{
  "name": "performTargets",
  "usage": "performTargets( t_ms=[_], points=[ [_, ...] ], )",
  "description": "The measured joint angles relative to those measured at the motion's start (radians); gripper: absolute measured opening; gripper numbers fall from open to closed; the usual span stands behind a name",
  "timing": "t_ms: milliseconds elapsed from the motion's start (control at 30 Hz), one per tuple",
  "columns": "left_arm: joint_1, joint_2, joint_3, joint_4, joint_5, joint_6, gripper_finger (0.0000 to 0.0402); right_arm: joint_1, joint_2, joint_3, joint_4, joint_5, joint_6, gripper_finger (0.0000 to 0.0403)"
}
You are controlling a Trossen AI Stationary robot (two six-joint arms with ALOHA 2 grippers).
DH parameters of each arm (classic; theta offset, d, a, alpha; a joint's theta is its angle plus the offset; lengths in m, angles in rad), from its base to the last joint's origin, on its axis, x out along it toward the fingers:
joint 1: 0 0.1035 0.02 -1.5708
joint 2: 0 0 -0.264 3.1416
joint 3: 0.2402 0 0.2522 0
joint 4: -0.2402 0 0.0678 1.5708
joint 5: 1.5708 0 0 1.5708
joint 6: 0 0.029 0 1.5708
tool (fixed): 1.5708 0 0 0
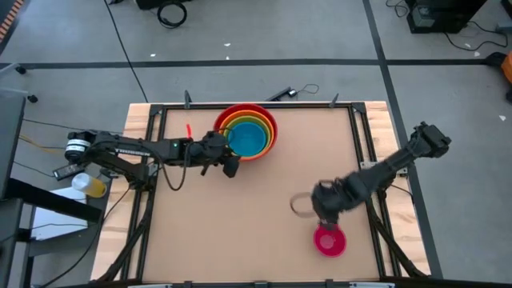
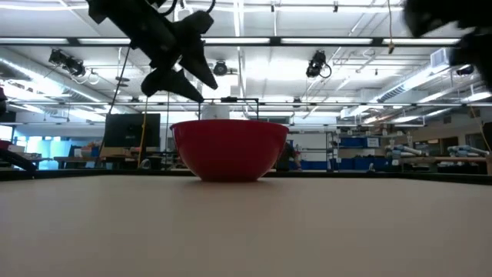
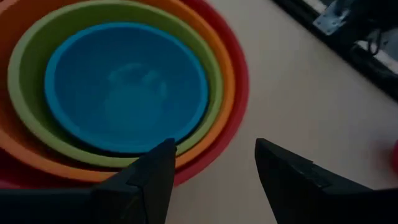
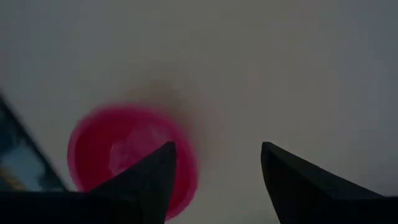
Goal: Nest bowls inside each other
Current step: Stack the pink bowl on top of the blue bowl
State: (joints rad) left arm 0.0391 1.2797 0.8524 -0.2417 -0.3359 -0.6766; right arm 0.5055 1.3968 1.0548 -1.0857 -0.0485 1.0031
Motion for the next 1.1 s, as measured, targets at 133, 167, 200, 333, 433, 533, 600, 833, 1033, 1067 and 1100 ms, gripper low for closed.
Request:
performTargets(
  t_ms=[133,167,200,333,433,533,600,833,1033,1067,1100],
  points=[
    [-0.005,-0.003,0.000,0.022,0.000,0.007,0.0221,0.122,0.016,-0.048,0.086,0.012,-0.007,0.0238],
    [-0.005,-0.003,0.000,0.022,0.000,0.007,0.0221,0.142,0.025,-0.059,0.104,0.027,-0.007,0.0238],
    [-0.005,-0.003,0.000,0.022,0.000,0.007,0.0221,0.157,0.035,-0.074,0.119,0.036,-0.006,0.0238],
    [-0.011,-0.003,0.000,0.021,0.000,-0.015,0.0221,0.192,0.088,-0.129,0.182,0.010,0.000,0.0238],
    [-0.023,-0.003,0.000,0.023,0.000,-0.028,0.0221,0.200,0.132,-0.153,0.230,-0.032,-0.005,0.0237],
    [-0.041,-0.003,0.000,0.022,0.000,-0.043,0.0221,0.205,0.170,-0.155,0.253,-0.039,-0.010,0.0226],
    [-0.054,-0.003,0.000,0.022,0.000,-0.053,0.0220,0.205,0.188,-0.156,0.255,-0.038,-0.011,0.0205],
    [-0.085,-0.003,0.000,0.022,0.000,-0.073,0.0191,0.190,0.198,-0.151,0.263,-0.005,-0.087,0.0053],
    [-0.082,-0.003,0.000,0.023,0.000,-0.072,0.0169,0.116,0.162,-0.151,0.268,0.126,-0.137,0.0030],
    [-0.082,-0.003,0.000,0.023,0.000,-0.072,0.0167,0.096,0.155,-0.153,0.266,0.152,-0.136,0.0032],
    [-0.082,-0.003,0.000,0.023,0.000,-0.070,0.0165,0.077,0.148,-0.154,0.260,0.168,-0.135,0.0032]
  ],
)
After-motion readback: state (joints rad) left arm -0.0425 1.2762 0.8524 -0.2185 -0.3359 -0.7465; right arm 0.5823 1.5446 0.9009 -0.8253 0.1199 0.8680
